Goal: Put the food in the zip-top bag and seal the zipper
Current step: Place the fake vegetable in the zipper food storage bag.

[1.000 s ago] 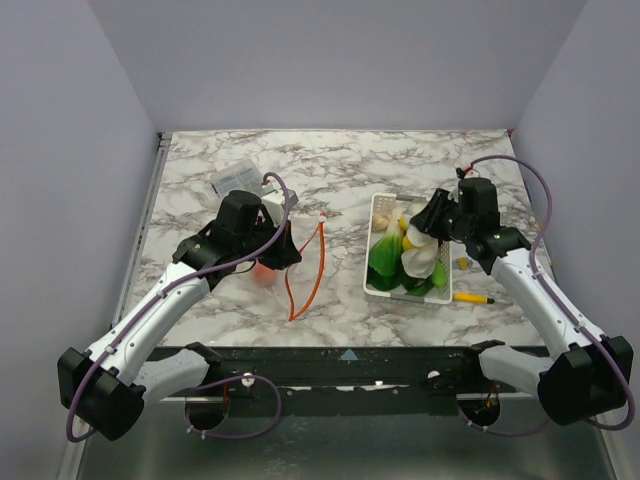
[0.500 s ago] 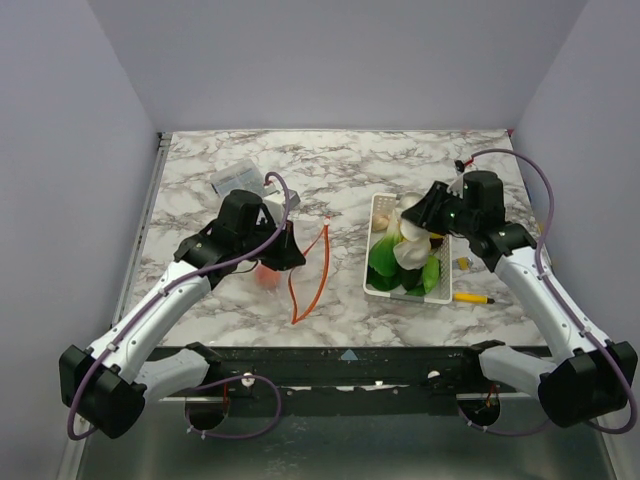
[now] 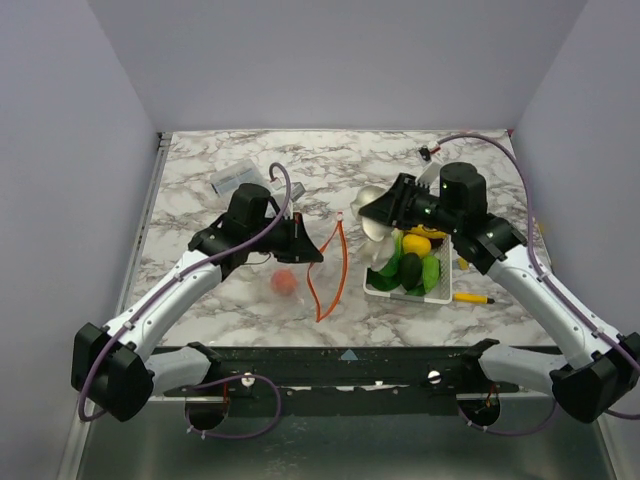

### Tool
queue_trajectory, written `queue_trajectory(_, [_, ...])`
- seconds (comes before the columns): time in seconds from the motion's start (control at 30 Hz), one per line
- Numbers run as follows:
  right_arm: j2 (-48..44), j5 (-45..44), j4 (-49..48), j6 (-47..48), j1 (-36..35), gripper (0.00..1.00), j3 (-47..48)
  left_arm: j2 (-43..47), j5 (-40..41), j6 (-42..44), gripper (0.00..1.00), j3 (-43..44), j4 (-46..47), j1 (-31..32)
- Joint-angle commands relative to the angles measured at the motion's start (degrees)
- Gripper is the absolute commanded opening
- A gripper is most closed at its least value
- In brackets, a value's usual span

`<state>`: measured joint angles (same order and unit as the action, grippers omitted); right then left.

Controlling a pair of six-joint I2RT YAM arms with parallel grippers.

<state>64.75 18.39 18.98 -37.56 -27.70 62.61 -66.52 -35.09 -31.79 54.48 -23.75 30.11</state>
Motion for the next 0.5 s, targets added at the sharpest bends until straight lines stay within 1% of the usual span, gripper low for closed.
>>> queue_trajectory(0.0, [1.2,1.5,-5.8,-4.1,-7.0,0.12,3.8,-2.1,-3.8,-5.0,0.0,-0.2,5.0,-0.1])
queue_trajectory(0.13, [2.1,1.8,-11.1,-6.4,-11.4,0.12,4.1,-2.5,-5.7,-6.9,0.0,-0.6,6.9,-0.1])
queue_trajectory(0.23, [3.3,1.8,-15.3,-7.2,-13.3,0.12,3.4,-1.9,-6.5,-8.0,0.0,-0.3,7.2,-0.1])
queue_trajectory(0.3, [3.6,1.7,-19.4,-7.4,-14.2,0.11,1.7,-1.2,-7.9,-9.0,0.0,-0.3,7.9,-0.1])
queue_trajectory(0.47, [2.0,1.5,-34.2,-5.3,-15.9,0.11,-6.3,1.6,-10.0,-11.2,0.0,-0.8,9.0,-0.2])
